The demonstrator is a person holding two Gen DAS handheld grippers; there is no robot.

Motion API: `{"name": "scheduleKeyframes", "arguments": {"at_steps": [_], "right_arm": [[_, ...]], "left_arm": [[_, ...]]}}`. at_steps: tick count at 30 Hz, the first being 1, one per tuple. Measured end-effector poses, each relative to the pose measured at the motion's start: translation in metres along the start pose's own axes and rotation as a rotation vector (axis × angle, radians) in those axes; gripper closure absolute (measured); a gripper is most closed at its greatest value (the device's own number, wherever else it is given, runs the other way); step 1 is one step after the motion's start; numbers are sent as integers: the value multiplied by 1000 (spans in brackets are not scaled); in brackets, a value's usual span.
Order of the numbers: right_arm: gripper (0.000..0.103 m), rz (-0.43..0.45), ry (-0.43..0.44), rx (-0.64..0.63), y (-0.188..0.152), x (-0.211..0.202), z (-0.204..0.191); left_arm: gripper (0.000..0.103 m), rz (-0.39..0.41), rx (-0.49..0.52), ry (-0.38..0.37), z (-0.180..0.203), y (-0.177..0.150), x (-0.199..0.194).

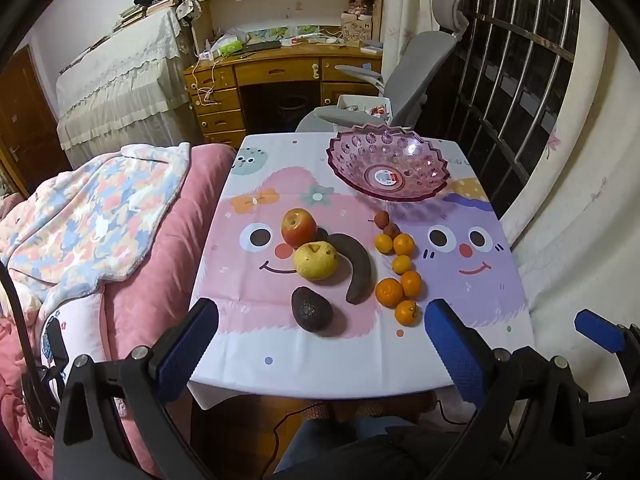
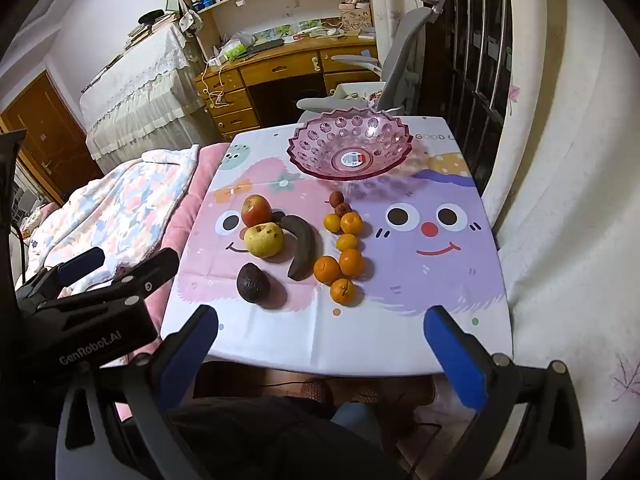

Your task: Organize fruits

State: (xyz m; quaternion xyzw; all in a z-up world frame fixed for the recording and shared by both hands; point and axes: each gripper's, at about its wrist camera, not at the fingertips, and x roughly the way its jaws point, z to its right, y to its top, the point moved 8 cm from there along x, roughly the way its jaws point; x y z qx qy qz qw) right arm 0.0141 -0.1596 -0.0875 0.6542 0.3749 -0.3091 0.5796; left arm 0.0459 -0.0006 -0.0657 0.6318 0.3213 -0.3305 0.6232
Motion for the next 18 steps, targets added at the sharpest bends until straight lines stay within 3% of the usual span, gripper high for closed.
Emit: {"name": "scheduleKeyframes", "arguments": {"at_steps": [18], "right_arm": [[0, -1, -3, -1, 2, 3, 0]], "left_arm": [[1, 8, -4, -2, 0, 0, -1]]}}
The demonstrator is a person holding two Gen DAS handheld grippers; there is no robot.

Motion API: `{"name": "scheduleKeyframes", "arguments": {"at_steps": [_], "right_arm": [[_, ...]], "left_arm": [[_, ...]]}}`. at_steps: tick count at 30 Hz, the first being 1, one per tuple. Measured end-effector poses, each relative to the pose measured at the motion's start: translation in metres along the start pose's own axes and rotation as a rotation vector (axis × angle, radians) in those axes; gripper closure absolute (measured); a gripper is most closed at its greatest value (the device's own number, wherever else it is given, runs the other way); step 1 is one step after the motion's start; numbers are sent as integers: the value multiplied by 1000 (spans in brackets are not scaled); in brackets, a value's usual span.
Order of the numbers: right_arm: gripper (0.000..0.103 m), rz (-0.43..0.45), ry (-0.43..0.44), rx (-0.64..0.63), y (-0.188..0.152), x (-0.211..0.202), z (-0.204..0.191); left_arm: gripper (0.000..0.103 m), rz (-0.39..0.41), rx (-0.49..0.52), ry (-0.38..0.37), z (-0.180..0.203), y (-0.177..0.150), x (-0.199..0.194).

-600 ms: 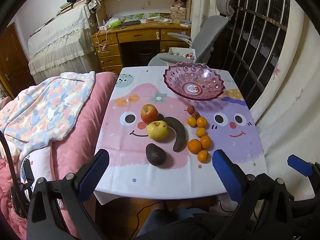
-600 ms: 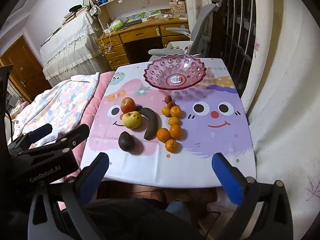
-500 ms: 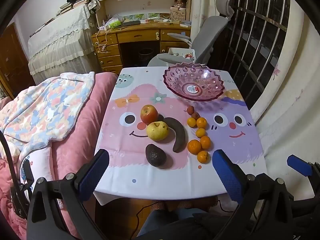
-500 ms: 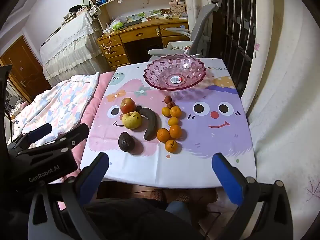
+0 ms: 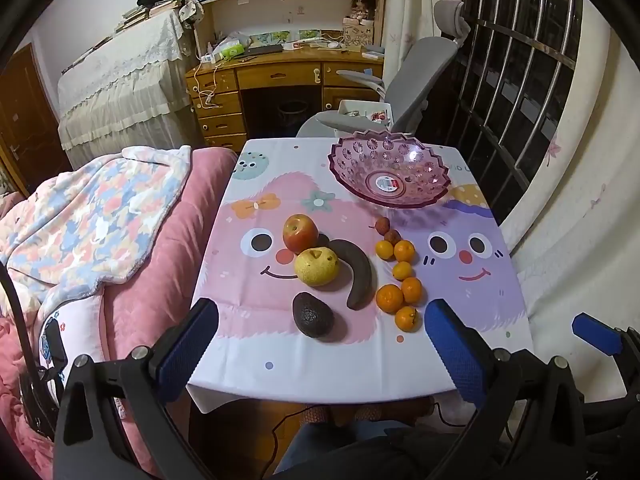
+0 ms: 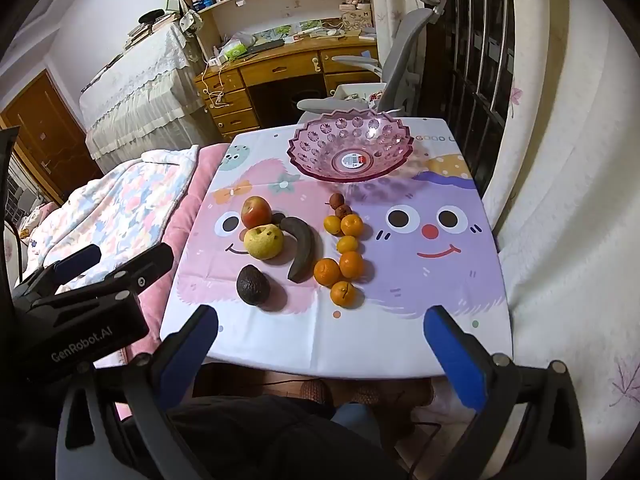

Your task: Organize fruits

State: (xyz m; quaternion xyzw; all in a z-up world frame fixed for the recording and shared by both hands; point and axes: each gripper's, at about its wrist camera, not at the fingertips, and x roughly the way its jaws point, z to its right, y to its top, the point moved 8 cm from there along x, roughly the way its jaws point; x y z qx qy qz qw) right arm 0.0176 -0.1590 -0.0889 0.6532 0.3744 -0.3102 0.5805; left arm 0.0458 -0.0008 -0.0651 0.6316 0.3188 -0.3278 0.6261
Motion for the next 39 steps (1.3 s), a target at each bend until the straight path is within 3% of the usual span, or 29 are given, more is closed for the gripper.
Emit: {"name": "scheduleKeyframes", "arguments": {"at_steps": [18, 27, 30, 39], "right_arm": [[0, 5, -4, 6, -2, -1, -1], [0, 12, -2, 10, -3, 1, -2], [0, 13, 0, 10, -3, 1, -3], [0, -5, 28, 44, -14, 13, -20]], "left_arm": [[1, -4, 1, -2, 0, 12, 4], [1, -9, 1, 0, -4, 2, 5], [1, -15, 7, -3, -9, -17, 6], [1, -59, 21, 4, -31, -17, 15]]}}
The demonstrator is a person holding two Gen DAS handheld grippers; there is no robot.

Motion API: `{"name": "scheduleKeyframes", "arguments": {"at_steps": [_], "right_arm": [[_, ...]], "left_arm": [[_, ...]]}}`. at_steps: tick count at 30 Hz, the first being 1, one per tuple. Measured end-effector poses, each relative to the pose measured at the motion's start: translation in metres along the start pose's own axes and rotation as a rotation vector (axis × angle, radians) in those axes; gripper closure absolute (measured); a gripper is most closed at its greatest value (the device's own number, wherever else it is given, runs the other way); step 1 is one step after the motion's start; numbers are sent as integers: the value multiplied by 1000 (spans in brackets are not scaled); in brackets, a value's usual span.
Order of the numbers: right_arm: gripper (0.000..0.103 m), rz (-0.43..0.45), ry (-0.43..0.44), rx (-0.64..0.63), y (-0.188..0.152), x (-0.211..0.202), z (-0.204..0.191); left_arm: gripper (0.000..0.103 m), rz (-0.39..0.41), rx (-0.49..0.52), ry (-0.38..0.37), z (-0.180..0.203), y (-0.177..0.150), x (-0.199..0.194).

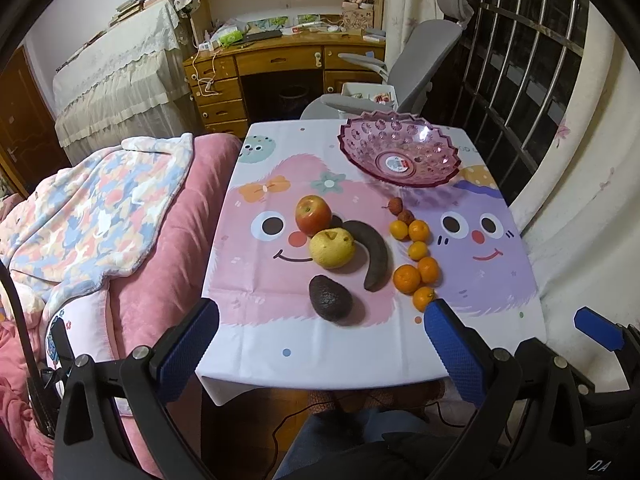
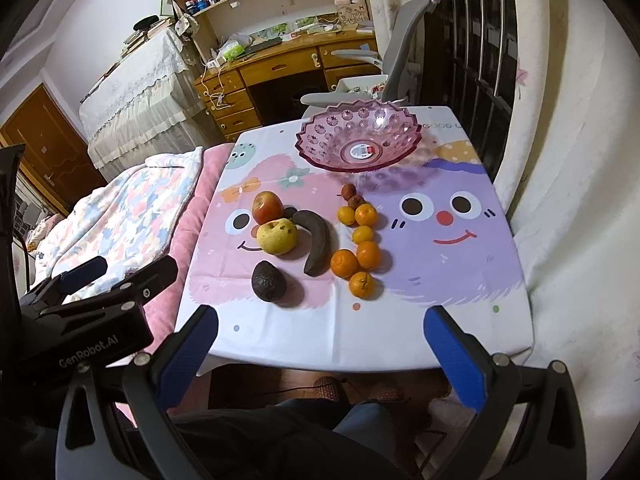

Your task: Organize fruits

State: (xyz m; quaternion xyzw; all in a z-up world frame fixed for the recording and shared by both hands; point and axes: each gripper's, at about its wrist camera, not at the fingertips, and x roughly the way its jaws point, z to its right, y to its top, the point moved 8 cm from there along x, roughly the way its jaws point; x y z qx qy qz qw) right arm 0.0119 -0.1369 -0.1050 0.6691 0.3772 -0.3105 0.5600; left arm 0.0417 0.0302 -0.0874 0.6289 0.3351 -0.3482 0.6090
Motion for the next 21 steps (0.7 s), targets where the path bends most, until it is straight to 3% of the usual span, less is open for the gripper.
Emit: {"name": "scheduleKeyframes", "arguments": {"at_steps": [10, 21], "right_arm": [[0, 53, -26, 24, 0, 21, -21], [1, 109, -126, 15, 1, 48, -19]], "left_arm": [[5, -58, -16, -17, -37, 5, 41], [5, -212, 7, -138, -35, -6, 102]]}}
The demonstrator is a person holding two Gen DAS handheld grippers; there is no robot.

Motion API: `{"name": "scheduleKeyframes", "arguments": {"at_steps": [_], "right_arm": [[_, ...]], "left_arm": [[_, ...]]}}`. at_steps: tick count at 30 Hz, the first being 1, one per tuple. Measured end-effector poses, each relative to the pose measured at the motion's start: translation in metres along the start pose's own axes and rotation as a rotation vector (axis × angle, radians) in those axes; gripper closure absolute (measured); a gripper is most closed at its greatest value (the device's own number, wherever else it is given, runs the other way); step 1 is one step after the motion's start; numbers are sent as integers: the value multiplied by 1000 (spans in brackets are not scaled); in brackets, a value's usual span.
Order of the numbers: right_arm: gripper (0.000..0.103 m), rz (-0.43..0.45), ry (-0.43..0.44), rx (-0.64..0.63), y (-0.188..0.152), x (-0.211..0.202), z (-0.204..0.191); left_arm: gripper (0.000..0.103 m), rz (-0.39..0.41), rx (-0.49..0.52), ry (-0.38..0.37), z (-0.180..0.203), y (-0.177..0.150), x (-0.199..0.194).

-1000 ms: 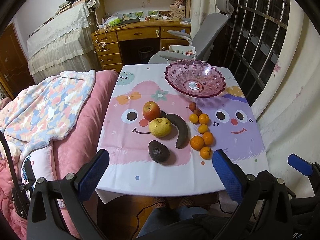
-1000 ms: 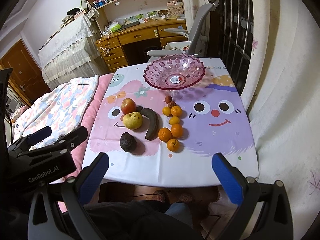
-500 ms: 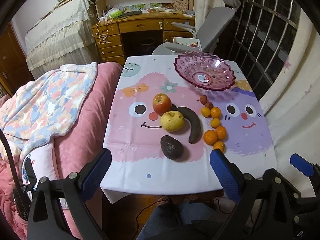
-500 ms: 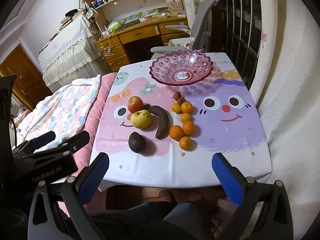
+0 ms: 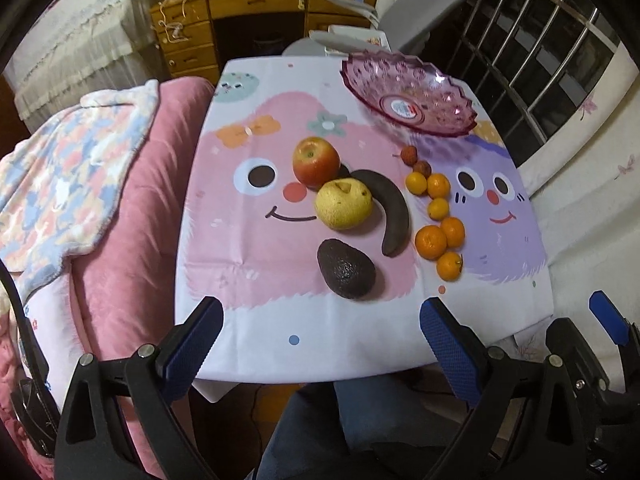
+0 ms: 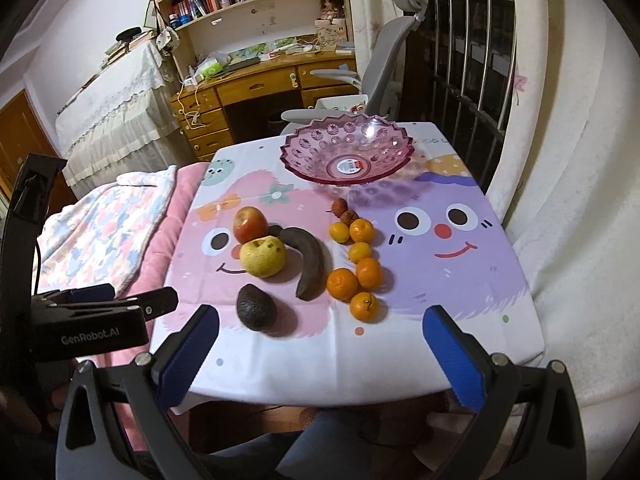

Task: Organize fruits
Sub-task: 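Grasp the dark avocado with the left gripper while the right gripper grasps a large orange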

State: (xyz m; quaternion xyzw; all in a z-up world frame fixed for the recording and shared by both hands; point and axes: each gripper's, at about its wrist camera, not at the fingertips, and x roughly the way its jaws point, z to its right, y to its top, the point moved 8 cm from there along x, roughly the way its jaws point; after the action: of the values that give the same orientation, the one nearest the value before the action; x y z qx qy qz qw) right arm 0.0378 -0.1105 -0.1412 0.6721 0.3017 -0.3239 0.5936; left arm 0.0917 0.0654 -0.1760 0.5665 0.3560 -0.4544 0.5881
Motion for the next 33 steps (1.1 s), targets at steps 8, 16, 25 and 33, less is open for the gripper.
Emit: {"name": "scheduleKeyframes", "arguments": {"at_steps": [8, 16, 25, 33], "right_arm": [[13, -98, -42, 75, -14, 47, 25], [25, -293, -9, 27, -40, 114, 24], [40, -439, -10, -31, -47, 173, 36], [51, -519, 1, -26, -45, 205, 54]], "left_arm": [[5, -144, -52, 12, -8, 6, 55], [5, -297, -106, 25, -5, 10, 115], [5, -471, -207, 16, 1, 12, 175], [15, -558, -281, 29, 0, 14, 211]]}}
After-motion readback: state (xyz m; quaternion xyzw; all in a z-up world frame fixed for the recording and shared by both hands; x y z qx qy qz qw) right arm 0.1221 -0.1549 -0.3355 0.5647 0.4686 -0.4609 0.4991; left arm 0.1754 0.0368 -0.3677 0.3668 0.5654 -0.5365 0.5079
